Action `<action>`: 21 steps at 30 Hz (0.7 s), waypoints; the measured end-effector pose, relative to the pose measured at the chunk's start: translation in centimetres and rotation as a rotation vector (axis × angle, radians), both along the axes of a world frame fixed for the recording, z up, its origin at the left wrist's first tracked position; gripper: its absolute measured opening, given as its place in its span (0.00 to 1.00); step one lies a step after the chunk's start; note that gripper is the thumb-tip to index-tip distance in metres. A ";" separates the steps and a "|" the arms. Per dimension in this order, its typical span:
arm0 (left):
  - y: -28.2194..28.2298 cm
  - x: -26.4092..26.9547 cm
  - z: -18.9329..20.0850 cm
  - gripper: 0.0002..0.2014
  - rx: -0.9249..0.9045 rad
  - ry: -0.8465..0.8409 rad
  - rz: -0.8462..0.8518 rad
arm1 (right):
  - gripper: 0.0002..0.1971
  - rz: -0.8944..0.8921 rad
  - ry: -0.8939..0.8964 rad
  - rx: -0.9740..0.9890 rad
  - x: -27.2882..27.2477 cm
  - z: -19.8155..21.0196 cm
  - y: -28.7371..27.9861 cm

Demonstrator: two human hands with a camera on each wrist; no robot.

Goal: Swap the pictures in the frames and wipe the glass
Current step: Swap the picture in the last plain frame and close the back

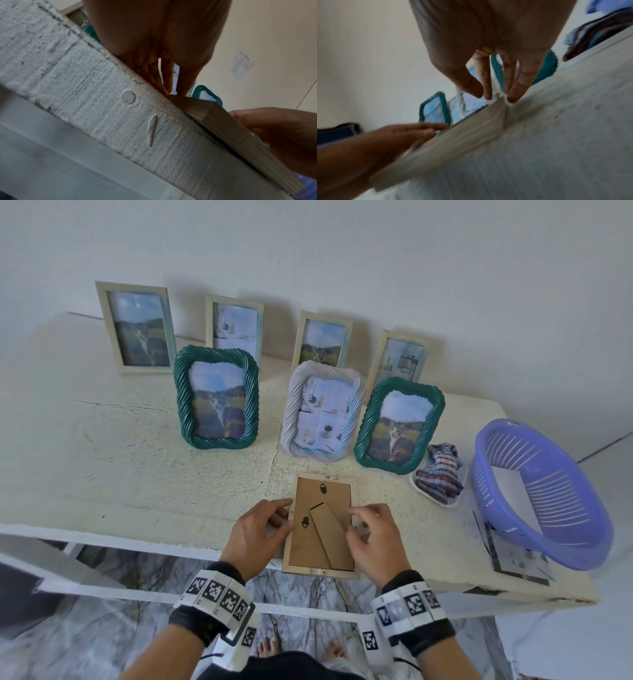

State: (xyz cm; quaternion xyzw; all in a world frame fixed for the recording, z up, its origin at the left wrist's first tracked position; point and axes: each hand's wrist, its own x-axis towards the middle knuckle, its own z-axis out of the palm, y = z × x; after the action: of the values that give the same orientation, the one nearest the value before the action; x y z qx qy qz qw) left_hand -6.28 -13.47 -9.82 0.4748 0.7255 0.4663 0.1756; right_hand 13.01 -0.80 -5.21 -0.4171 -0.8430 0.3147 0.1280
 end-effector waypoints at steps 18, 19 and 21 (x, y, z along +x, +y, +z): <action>0.1 0.0 0.1 0.17 0.023 0.006 -0.001 | 0.14 0.255 0.059 -0.176 2.9 0.2 3.7; 0.1 -0.1 0.1 0.17 0.024 0.007 -0.005 | 0.14 0.256 0.056 -0.166 2.9 0.1 3.8; 0.1 -0.1 0.1 0.17 0.019 0.008 -0.005 | 0.13 0.259 0.057 -0.155 2.9 -0.1 3.8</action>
State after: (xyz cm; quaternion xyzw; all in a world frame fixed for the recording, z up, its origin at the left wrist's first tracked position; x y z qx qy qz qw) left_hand -6.41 -13.38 -9.71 0.4802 0.7204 0.4709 0.1696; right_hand 15.93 2.98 -5.30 -0.3047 -0.8588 0.4045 0.0774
